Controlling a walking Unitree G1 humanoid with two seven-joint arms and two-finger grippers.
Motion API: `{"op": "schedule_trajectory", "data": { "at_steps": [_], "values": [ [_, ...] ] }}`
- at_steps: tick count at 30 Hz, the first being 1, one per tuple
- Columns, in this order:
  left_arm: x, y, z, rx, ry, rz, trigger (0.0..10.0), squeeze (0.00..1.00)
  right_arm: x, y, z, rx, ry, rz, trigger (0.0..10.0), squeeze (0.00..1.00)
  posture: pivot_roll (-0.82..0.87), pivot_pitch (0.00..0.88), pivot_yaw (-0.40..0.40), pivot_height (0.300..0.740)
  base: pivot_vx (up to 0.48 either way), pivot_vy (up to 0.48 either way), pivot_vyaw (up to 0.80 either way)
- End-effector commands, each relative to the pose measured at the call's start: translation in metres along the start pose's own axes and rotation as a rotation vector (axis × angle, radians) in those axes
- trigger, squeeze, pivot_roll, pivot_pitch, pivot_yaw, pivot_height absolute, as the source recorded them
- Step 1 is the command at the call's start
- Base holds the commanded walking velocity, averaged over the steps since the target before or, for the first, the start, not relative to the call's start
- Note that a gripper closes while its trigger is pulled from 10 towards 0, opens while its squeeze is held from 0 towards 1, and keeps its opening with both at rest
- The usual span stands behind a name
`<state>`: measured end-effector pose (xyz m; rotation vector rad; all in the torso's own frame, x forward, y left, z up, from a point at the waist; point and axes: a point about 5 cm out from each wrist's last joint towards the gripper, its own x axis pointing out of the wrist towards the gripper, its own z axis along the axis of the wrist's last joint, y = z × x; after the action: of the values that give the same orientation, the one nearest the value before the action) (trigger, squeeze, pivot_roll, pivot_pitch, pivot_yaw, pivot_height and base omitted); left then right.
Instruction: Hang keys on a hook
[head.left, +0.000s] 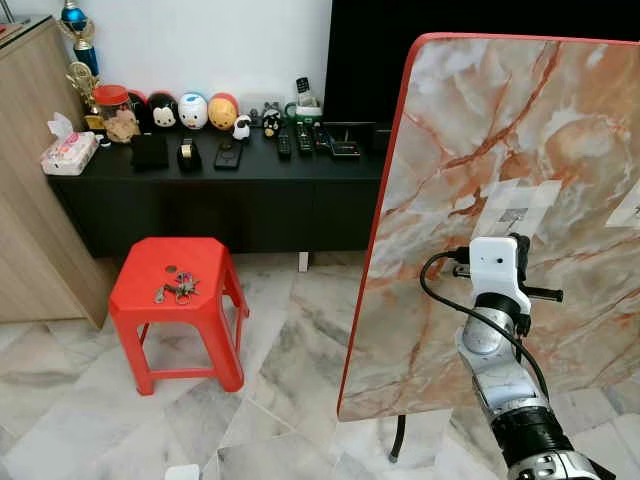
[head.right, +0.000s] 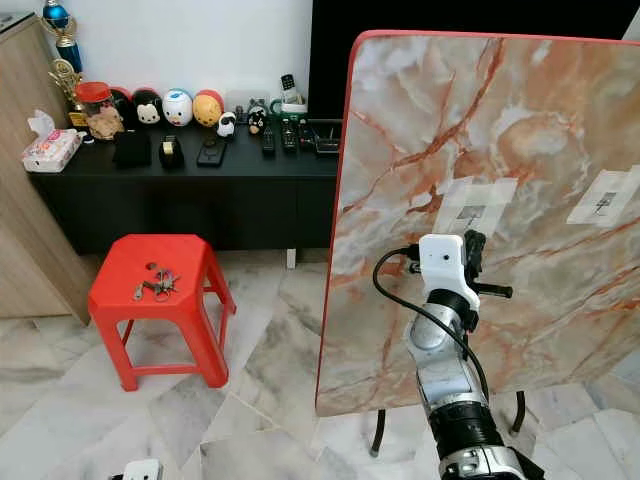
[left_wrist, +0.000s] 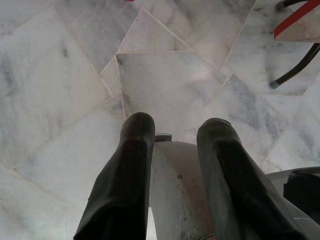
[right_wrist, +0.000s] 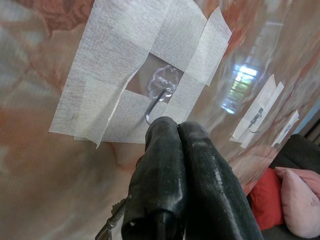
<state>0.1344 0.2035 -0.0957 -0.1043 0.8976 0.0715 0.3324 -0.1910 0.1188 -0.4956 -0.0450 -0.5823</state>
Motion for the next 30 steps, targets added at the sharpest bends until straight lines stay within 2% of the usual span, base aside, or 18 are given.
{"op": "schedule_trajectory", "data": {
  "at_steps": [1,18,30],
  "values": [
    [-0.0039,-0.0087,-0.0185,-0.01,0.075,-0.03,10.0,0.0,0.0074,-0.0033,0.0089,0.009,-0.029,-0.016,10.0,0.0,0.08,0.0,-0.096,0.74,0.0,0.0,0.0],
    [-0.0041,-0.0082,-0.0187,-0.008,0.077,-0.03,10.0,0.0,0.0106,-0.0067,0.0086,0.001,-0.026,-0.036,10.0,0.0,0.09,0.0,-0.096,0.74,0.0,0.0,0.0],
    [-0.0041,-0.0079,-0.0186,-0.005,0.077,-0.03,10.0,0.0,0.0091,-0.0025,0.0045,-0.008,-0.001,-0.014,10.0,0.0,0.09,0.0,-0.096,0.74,0.0,0.0,0.0]
  ]
}}
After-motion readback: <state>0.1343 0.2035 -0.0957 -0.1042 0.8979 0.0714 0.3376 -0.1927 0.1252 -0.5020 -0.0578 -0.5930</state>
